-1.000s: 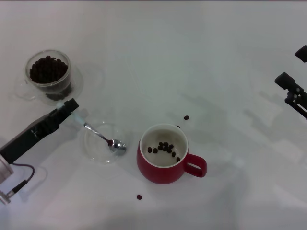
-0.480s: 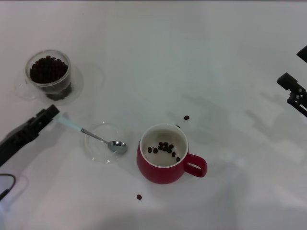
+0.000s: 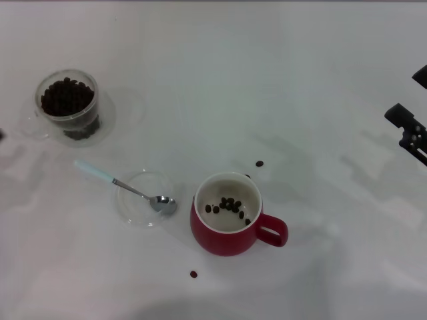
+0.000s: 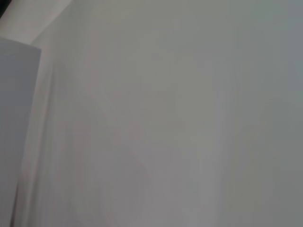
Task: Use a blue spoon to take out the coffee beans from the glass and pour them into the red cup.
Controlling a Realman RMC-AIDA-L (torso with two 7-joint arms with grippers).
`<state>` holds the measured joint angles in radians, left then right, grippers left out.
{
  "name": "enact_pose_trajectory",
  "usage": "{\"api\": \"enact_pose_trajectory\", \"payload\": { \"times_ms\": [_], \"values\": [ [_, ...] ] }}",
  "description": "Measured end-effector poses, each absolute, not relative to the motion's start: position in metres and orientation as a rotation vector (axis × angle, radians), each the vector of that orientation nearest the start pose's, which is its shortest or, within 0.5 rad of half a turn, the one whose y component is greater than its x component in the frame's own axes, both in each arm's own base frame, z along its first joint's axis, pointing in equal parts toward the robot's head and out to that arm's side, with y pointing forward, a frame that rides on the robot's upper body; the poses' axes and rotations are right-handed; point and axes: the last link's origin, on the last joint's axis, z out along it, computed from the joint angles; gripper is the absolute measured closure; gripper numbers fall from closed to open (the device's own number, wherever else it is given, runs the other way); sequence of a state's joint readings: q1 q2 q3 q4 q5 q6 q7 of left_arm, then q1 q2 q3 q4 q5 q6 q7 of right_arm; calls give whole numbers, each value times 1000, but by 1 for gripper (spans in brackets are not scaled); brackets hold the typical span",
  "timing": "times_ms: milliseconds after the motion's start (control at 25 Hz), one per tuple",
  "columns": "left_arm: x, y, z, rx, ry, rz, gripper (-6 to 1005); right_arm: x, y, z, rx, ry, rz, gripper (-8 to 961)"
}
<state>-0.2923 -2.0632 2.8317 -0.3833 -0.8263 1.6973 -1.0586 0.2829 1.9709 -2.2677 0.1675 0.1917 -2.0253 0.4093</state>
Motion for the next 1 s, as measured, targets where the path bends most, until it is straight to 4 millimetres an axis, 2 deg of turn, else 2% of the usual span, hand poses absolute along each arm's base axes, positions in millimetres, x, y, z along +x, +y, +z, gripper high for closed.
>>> {"api": "enact_pose_trajectory", "payload": {
  "times_ms": [80, 120, 360, 600, 1000],
  "values": [
    [-379, 219, 39, -1939, -888, -965, 500, 331, 191, 34, -2064, 174, 1122, 289],
    [-394, 207, 59, -1830, -796, -881, 501, 331, 189, 34, -2059, 179, 1120, 289],
    [-419, 185, 95, -1592, -676, -737, 504, 340, 180, 41, -1957, 216, 1094, 289],
    [-435, 186, 105, -1495, -677, -623, 504, 347, 170, 47, -1810, 242, 1071, 294],
    [-438, 219, 104, -1447, -646, -541, 504, 343, 172, 45, -1738, 262, 1122, 294]
  ]
}}
